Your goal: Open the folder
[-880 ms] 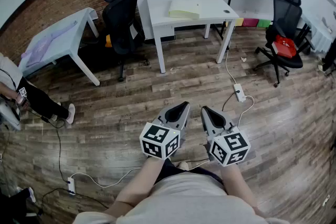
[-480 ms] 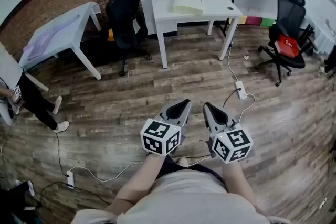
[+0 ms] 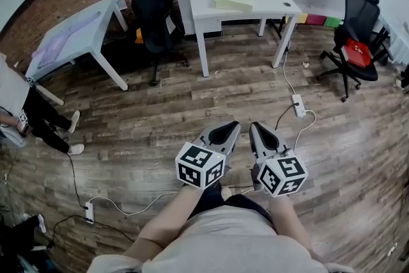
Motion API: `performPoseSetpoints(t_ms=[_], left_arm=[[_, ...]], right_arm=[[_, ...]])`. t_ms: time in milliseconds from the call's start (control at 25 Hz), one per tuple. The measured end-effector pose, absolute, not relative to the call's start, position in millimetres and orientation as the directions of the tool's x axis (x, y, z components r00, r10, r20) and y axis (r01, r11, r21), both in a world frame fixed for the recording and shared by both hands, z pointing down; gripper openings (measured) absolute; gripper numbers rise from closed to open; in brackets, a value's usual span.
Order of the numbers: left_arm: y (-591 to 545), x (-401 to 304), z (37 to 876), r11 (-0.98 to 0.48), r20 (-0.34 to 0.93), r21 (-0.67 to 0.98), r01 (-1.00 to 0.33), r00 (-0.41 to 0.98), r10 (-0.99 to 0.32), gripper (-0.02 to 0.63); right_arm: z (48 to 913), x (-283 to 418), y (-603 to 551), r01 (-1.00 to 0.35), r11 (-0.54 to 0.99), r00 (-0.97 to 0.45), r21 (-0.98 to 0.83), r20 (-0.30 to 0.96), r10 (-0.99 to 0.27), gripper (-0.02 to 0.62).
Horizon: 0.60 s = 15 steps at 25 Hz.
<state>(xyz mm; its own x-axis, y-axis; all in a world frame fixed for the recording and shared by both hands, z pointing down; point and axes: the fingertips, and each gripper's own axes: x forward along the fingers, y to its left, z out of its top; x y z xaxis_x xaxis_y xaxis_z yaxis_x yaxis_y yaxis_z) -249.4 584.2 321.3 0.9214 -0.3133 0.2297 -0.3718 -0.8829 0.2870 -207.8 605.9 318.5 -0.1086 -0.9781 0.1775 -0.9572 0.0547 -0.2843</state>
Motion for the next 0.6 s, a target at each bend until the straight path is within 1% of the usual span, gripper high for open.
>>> performPoseSetpoints(t_ms=[120, 280, 400, 600], left_arm=[[571, -244, 324, -0.885, 0.234, 0.288, -0.366, 0.923, -0.305, 0.028], [546, -235, 324, -0.886, 0.216, 0.306, -0.348, 0.932, -0.292, 0.028], [516, -227, 324, -0.889, 0.219, 0.303, -0.342, 0.933, -0.284, 0.028], [454, -215, 323, -0.889, 0.223, 0.304, -0.342, 0.933, -0.283, 0.028]], right_arm=[[322, -209, 594, -0.963, 0.056, -0.109, -0.263, 0.194, -0.975, 0.023], [321, -203, 569, -0.962, 0.069, -0.119, -0.264, 0.178, -0.977, 0.023], [321, -193, 539, -0.962, 0.062, -0.109, -0.267, 0.165, -0.98, 0.023], [328, -175, 484, -0.965, 0.032, -0.085, -0.262, 0.192, -0.978, 0.023]])
